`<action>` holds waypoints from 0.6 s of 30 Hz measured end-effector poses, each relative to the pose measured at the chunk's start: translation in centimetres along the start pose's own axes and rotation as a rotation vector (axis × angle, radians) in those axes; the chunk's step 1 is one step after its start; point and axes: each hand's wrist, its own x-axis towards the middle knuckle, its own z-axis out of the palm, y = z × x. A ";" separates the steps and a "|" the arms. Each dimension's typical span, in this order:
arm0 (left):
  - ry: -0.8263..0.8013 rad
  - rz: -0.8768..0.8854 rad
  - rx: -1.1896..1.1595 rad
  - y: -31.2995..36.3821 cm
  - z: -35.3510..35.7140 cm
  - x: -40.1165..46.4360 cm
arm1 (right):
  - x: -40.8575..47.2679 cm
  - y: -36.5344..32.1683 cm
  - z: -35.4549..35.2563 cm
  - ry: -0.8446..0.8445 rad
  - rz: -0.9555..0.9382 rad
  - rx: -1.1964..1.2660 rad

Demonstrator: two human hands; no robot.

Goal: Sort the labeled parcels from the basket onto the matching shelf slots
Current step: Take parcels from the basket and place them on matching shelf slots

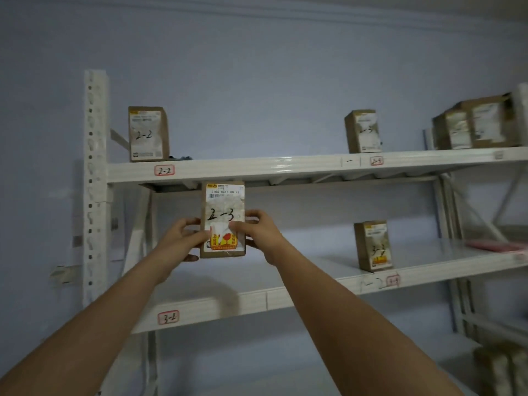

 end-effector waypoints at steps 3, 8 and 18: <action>-0.050 0.053 -0.036 2.7 7.6 1.4 | -0.6 -2.1 -7.9 0.049 -0.043 -0.057; -0.111 0.135 -0.113 7.5 18.7 3.6 | -1.6 -6.1 -18.9 0.166 -0.146 -0.131; -0.059 0.261 -0.155 13.0 29.2 8.8 | 1.0 -10.1 -28.9 0.273 -0.283 -0.205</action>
